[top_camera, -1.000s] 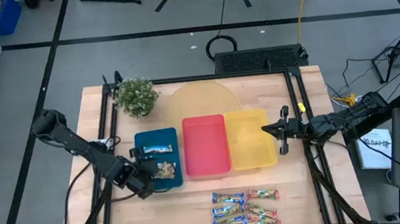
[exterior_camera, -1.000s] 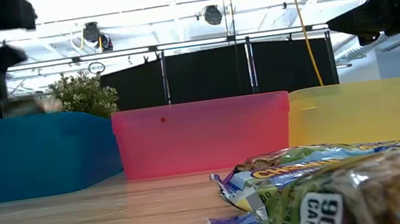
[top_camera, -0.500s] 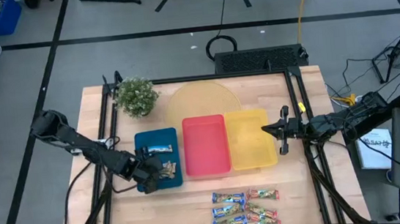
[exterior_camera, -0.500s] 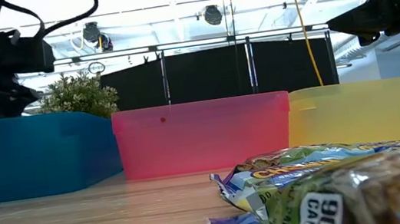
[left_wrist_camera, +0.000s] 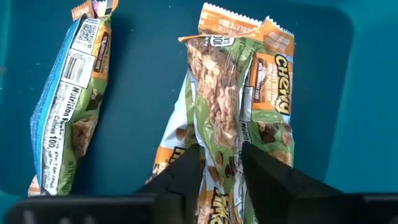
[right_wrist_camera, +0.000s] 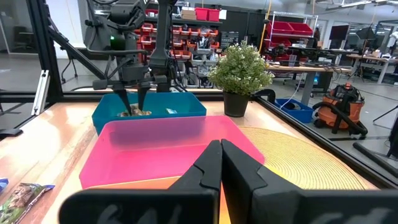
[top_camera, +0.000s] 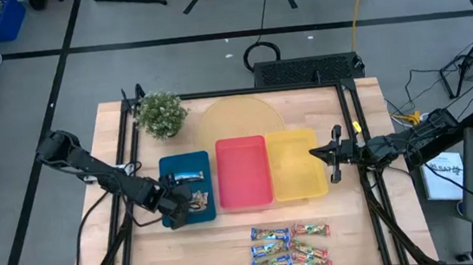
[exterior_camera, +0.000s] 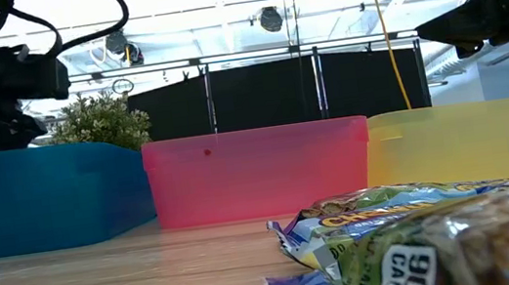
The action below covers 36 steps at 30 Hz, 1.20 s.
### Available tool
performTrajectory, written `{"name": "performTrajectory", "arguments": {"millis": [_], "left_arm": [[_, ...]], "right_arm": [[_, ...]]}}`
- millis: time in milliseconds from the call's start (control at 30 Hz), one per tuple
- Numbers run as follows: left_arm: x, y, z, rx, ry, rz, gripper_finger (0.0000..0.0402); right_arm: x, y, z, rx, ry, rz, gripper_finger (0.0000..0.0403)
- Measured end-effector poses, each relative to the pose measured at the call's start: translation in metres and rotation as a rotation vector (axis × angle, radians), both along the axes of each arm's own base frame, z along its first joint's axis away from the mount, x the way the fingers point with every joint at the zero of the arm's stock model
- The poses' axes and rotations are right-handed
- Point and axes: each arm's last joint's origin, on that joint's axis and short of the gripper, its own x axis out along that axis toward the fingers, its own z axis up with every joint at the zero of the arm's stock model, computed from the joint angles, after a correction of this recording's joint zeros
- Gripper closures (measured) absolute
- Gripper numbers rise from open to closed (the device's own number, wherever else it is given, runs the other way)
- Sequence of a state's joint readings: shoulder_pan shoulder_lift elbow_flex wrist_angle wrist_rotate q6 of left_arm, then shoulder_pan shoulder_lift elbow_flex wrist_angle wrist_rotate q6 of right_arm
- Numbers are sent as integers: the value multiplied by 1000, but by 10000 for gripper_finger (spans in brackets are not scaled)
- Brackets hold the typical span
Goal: Pick and place Granola Bars by type
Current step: Put the yellow granola bar into the blue bin, then put the red granola bar into the red bin
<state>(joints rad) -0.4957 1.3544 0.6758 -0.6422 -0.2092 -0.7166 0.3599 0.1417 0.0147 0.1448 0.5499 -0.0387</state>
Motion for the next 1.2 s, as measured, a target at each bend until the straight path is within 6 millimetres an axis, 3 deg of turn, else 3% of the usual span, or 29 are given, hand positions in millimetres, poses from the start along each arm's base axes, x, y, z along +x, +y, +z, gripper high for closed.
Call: {"name": "performTrajectory", "arguments": {"millis": [233, 467, 567, 700, 867, 1033, 1200], "left_arm": [[7, -2, 19, 13, 15, -7, 200], [18, -9, 72, 42, 7, -57, 184], [19, -21, 100, 94, -54, -145, 211], [13, -36, 140, 188, -208, -256, 280], [-13, -41, 172, 184, -336, -386, 384], [-44, -23, 188, 288, -515, -386, 395], [-61, 1, 175, 360, -776, -384, 398]], "right_arm": [[0, 0, 0, 0, 0, 0, 403], [0, 0, 0, 0, 0, 0, 403], [0, 0, 0, -1, 0, 0, 403], [0, 0, 0, -9, 2, 0, 403], [0, 0, 0, -25, 5, 0, 403], [0, 0, 0, -26, 5, 0, 403], [0, 0, 0, -24, 2, 0, 403]]}}
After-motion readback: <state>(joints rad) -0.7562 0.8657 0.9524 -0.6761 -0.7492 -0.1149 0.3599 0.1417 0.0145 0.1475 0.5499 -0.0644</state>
